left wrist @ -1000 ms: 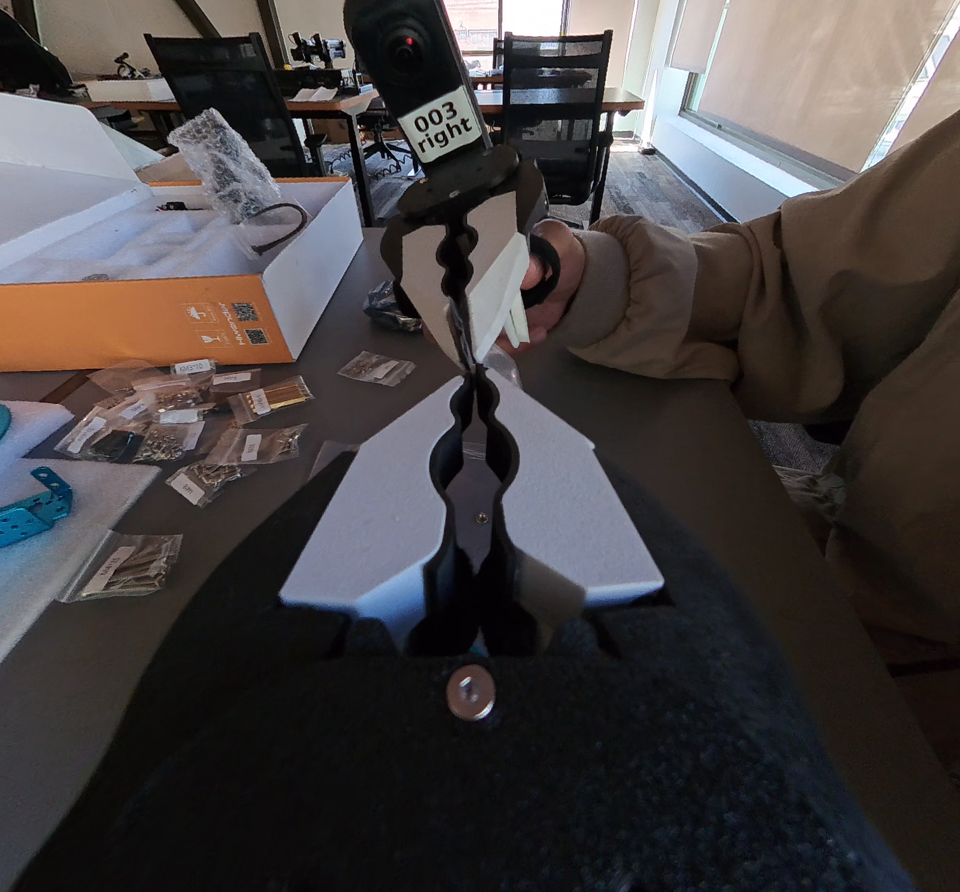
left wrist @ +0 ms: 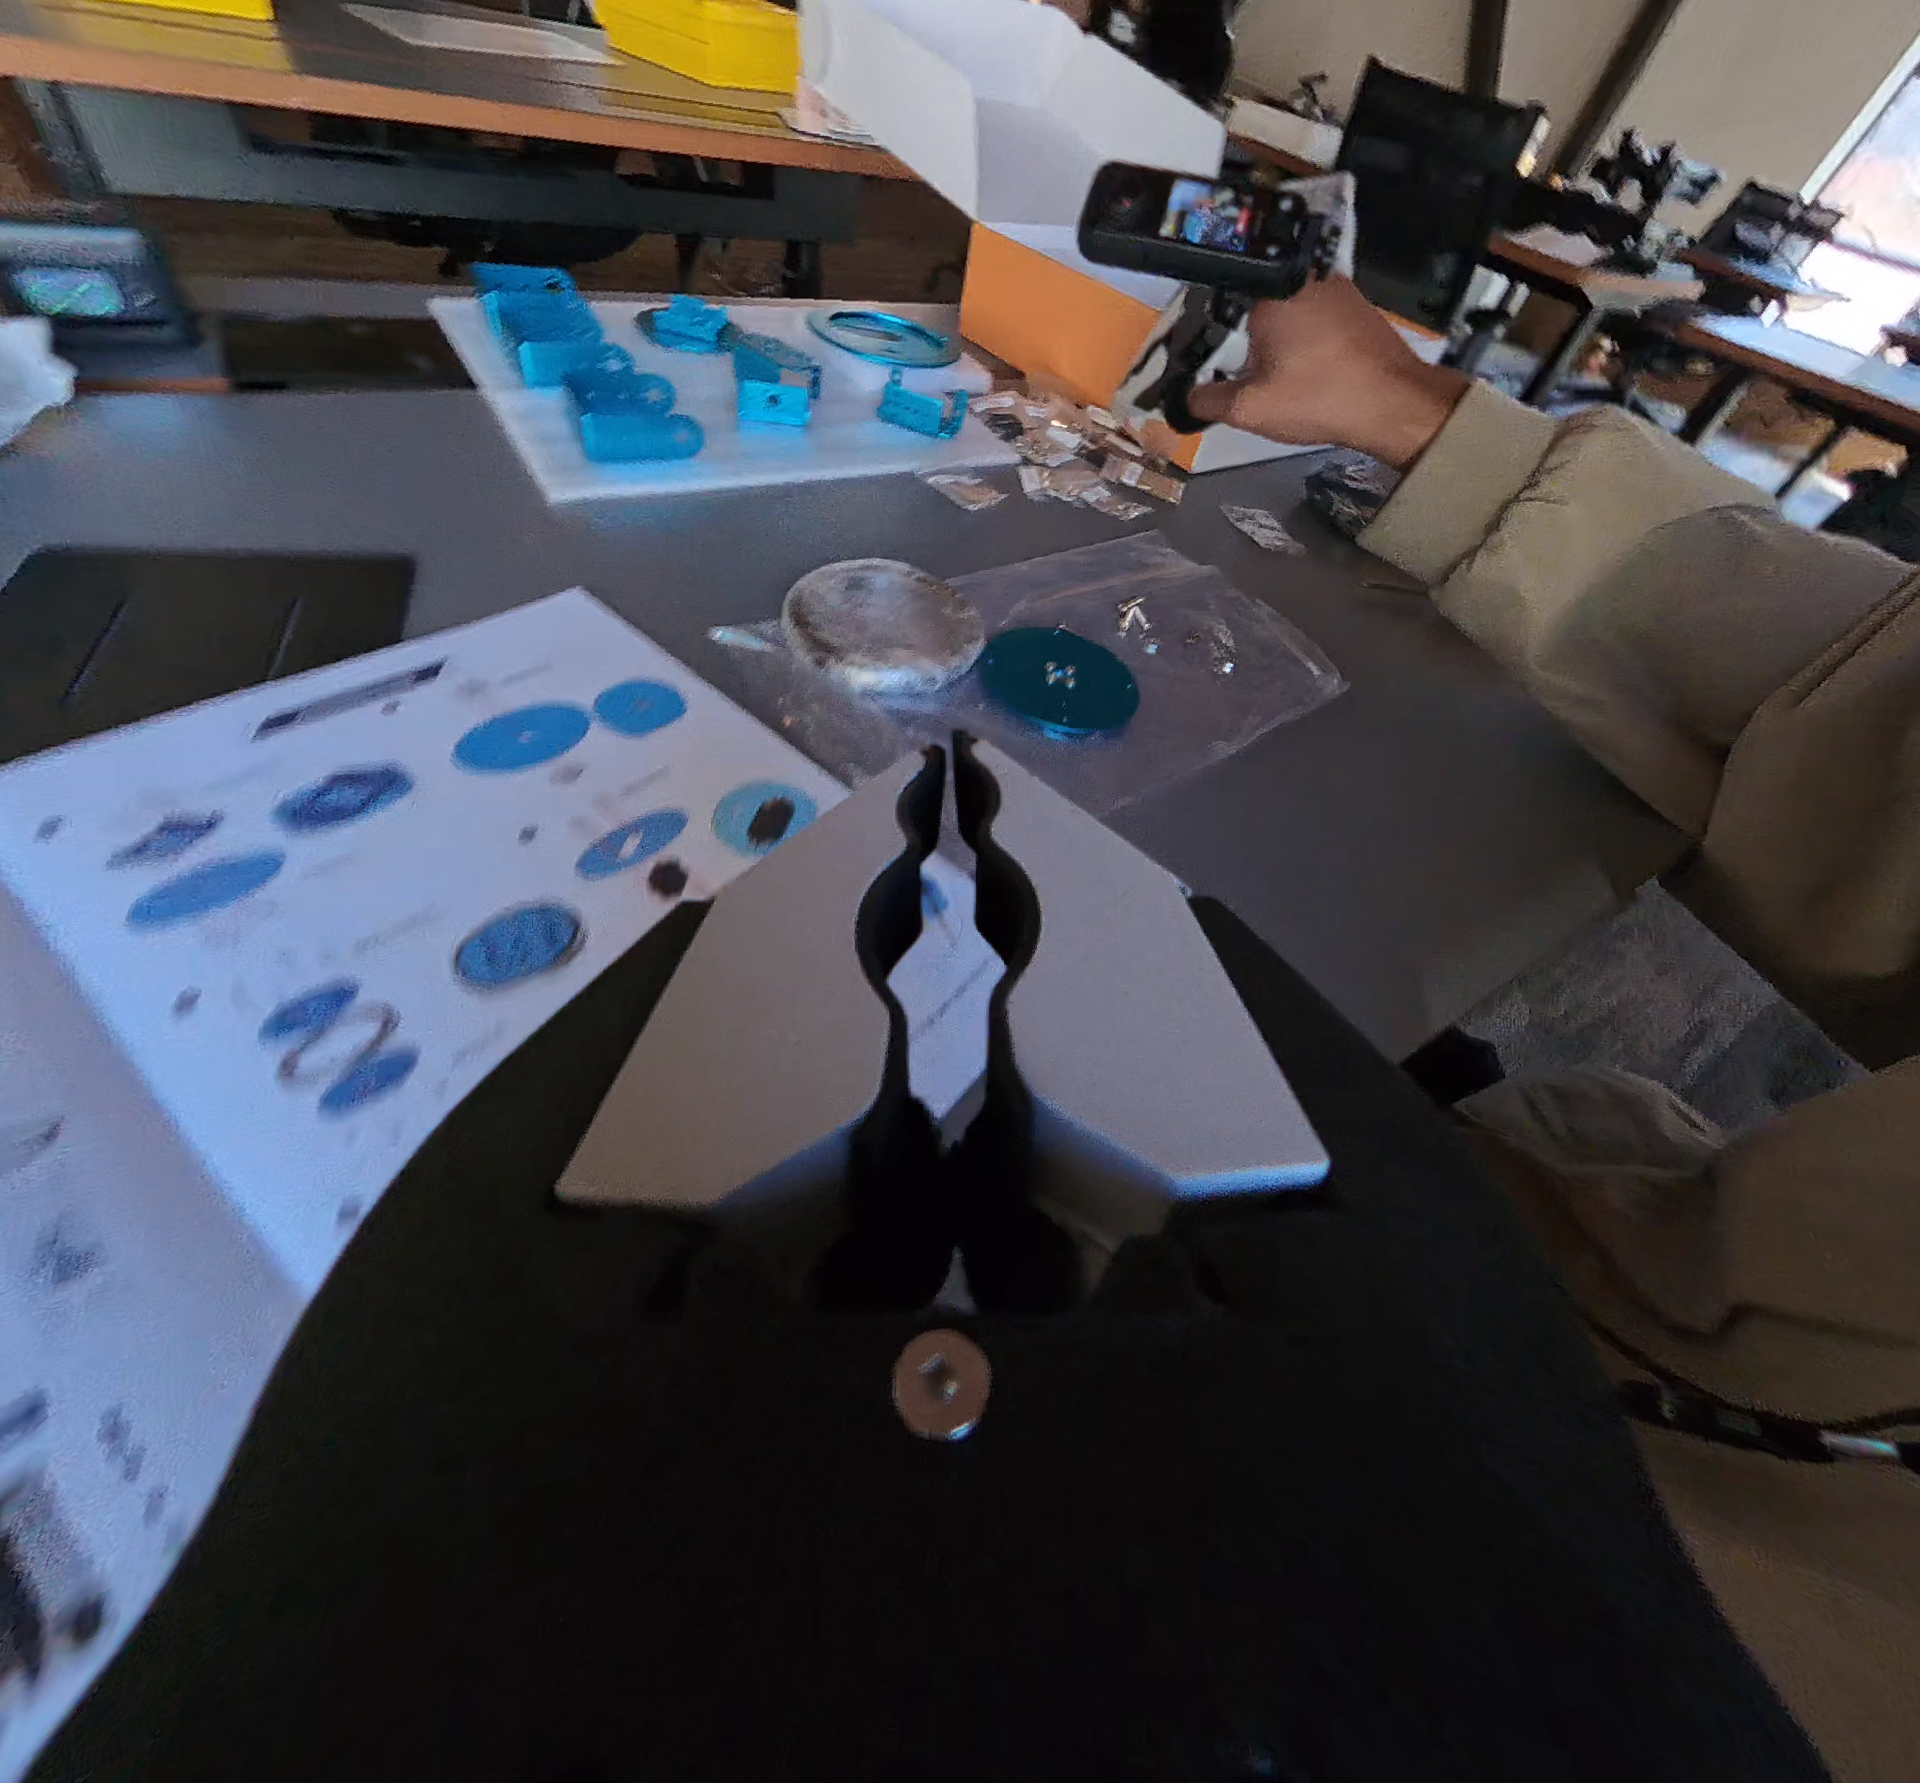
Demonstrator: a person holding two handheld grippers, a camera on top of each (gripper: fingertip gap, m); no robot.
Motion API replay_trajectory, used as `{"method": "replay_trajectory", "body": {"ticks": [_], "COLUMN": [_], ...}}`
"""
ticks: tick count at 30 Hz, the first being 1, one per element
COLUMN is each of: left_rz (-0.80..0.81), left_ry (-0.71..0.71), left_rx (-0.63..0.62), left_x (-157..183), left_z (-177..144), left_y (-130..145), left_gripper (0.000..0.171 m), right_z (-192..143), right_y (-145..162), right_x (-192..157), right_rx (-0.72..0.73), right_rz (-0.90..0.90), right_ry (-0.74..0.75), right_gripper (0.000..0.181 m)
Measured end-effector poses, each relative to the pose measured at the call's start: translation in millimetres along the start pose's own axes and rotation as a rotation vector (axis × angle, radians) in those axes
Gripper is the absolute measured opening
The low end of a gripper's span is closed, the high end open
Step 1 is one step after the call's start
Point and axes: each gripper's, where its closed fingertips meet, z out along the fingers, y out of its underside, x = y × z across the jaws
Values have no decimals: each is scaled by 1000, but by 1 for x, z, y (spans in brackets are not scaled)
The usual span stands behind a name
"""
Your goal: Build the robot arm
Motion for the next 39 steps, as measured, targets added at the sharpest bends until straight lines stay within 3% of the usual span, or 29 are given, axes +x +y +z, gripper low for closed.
{"method": "replay_trajectory", "body": {"ticks": [6,9,12,17,19,24,28,32,39], "left_rz": [-188,-223,-229,-221,-195,-152,-169,-211,-214], "left_ry": [-124,-226,-339,-385,-394,-350,-333,-348,-437], "left_rx": [72,67,42,53,22,-80,-169,-198,-316], "left_x": [-22,-38,-55,-59,-59,-49,-52,-76,-110], "left_z": [-78,-101,-123,-140,-137,-103,-73,-52,-32], "left_y": [52,78,98,102,103,94,83,71,79], "left_gripper": [3,5,10,16,18,28,28,28,28], "right_z": [17,9,-10,-67,-96,-170,-200,-199,-176], "right_y": [-6,-13,-19,-24,-27,-44,-57,-63,-54], "right_x": [-22,-28,-36,-46,-65,-113,-143,-160,-150], "right_rx": [67,155,247,473,556,860,931,925,917], "right_rz": [121,208,299,372,349,423,445,477,392], "right_ry": [-93,-173,-307,-401,-470,-686,-908,-1025,-844], "right_gripper": [2,20,42,45,50,29,32,27,17]}}
